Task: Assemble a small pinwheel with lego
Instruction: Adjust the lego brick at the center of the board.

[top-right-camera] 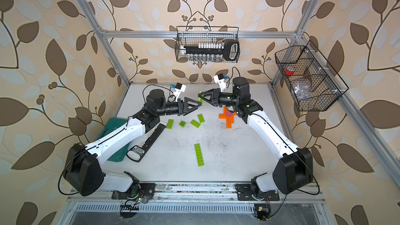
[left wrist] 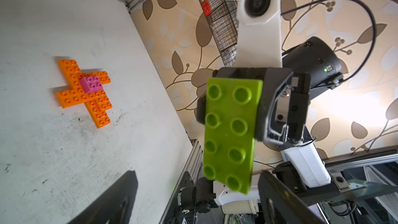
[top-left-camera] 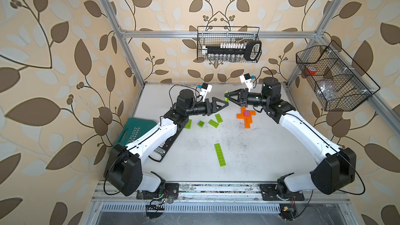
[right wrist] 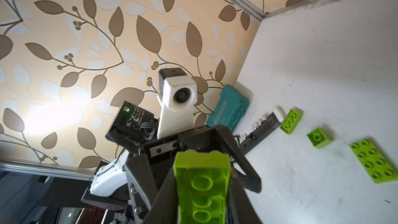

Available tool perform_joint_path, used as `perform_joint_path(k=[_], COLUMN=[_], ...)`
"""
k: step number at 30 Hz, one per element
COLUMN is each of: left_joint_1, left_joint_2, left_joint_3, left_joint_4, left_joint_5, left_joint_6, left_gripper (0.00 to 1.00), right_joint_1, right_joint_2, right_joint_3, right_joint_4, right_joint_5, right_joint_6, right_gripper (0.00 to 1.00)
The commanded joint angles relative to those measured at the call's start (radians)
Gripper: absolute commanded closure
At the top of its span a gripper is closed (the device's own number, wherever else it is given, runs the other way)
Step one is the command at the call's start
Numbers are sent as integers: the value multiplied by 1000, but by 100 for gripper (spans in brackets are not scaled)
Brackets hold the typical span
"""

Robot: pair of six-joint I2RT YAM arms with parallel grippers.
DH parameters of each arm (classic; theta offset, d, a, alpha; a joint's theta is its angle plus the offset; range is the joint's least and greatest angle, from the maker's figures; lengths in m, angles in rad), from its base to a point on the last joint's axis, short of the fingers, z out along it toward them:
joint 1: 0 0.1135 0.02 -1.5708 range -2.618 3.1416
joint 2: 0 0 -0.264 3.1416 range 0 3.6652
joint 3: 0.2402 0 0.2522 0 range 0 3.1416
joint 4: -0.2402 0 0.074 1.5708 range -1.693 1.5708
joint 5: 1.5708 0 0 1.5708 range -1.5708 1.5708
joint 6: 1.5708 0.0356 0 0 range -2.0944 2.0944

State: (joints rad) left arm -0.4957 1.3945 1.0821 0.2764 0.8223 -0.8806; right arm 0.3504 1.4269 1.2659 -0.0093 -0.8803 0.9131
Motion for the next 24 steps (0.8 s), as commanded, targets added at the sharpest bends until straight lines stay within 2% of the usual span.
perform_joint_path(k=[1, 6, 15, 17, 20, 21, 24], left_joint_1=[6, 6, 5, 6, 5, 3, 5], left_joint_2=[-39, -37, -53, -52, -56, -59, -66], left_joint_3=[48, 44, 23, 20, 16, 16, 16], left_joint_4=[115, 191, 270, 303, 343, 342, 340], left_joint_5=[58, 85, 108, 119, 136, 135, 135], left_joint_6=[-37, -98, -144, -169, -192, -192, -194], left_gripper=[17, 36, 56, 56, 42, 40, 42], right_joint_1=[24, 33, 32, 30, 29, 28, 28], right_joint_2=[-8, -9, -16, -21, -28, -29, -29], right_joint_3=[28, 14, -4, -14, -18, -14, -6], right_joint_4=[83, 136, 184, 211, 258, 264, 270], right_joint_5=[-67, -79, -81, -74, -73, -74, -75], right_joint_6=[59, 101, 129, 149, 179, 182, 187], right_gripper=[76, 76, 76, 76, 76, 76, 76])
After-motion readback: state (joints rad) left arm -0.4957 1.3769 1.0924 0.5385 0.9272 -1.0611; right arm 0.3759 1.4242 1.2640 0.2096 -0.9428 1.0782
